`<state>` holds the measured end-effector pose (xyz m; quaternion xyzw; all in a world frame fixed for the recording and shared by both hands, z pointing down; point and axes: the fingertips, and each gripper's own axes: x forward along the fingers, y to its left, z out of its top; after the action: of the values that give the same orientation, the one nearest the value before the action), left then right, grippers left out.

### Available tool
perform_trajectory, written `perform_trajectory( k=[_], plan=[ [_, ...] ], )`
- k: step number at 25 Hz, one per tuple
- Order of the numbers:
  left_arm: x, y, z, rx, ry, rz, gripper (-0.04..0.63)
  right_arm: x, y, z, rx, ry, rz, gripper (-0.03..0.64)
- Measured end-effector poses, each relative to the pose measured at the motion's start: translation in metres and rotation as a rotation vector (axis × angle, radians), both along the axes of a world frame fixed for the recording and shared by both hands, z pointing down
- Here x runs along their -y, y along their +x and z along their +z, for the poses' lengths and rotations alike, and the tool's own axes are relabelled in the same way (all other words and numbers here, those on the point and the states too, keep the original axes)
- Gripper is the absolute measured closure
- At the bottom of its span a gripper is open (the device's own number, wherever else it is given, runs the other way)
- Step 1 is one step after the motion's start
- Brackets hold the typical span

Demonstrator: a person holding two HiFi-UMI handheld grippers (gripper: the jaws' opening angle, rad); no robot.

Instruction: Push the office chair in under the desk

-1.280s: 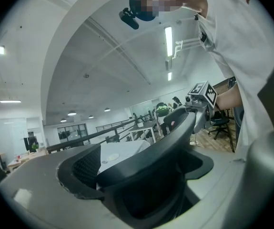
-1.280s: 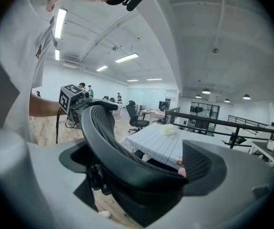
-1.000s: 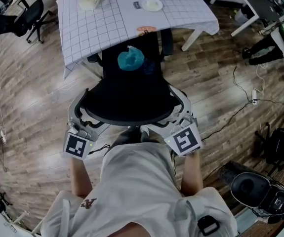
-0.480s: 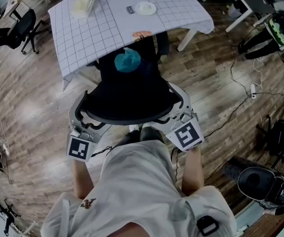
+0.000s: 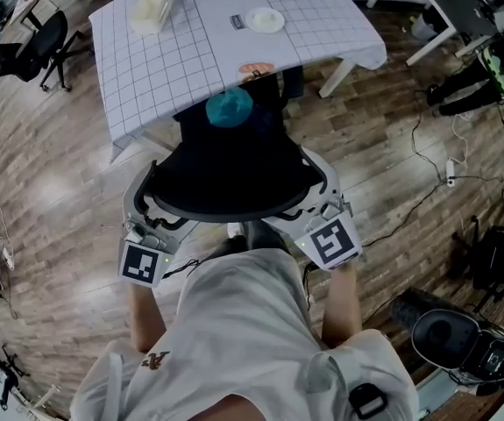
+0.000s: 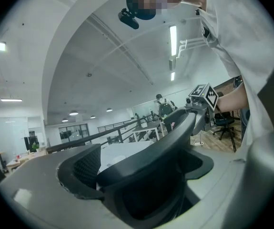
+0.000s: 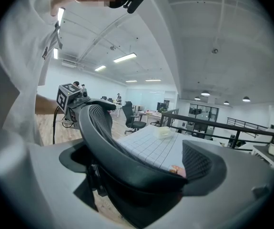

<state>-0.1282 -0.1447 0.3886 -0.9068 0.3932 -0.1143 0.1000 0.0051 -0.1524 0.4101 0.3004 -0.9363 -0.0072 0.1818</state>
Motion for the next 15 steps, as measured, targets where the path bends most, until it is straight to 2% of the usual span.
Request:
perform_trajectory(
  k=[15],
  plan=[
    [0.049,0.007,0.006,0.023,-0.031,-0.044,0.112,0.056,0.009,-0.001,-0.005,-0.004,-0.034,0.041]
  ],
)
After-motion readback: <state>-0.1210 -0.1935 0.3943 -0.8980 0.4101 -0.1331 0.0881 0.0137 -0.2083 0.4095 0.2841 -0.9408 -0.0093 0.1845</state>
